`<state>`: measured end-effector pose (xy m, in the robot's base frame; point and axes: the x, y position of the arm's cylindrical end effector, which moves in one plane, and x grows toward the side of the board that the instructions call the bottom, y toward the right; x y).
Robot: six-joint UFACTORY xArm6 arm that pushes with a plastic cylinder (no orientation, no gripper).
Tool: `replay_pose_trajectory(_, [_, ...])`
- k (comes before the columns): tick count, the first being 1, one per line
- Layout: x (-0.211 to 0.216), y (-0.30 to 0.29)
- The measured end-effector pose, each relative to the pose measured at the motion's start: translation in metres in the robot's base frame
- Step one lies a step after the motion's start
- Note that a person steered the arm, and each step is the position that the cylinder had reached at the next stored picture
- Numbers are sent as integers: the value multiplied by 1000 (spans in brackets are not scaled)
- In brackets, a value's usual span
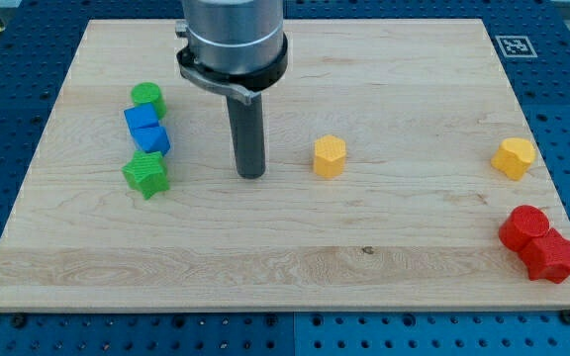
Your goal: Push the yellow hexagon parallel to the yellow heart
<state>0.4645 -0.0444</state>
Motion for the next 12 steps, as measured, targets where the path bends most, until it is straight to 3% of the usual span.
replay_pose_trajectory(8, [-11,123])
replay_pose_trajectory(12, [1,142])
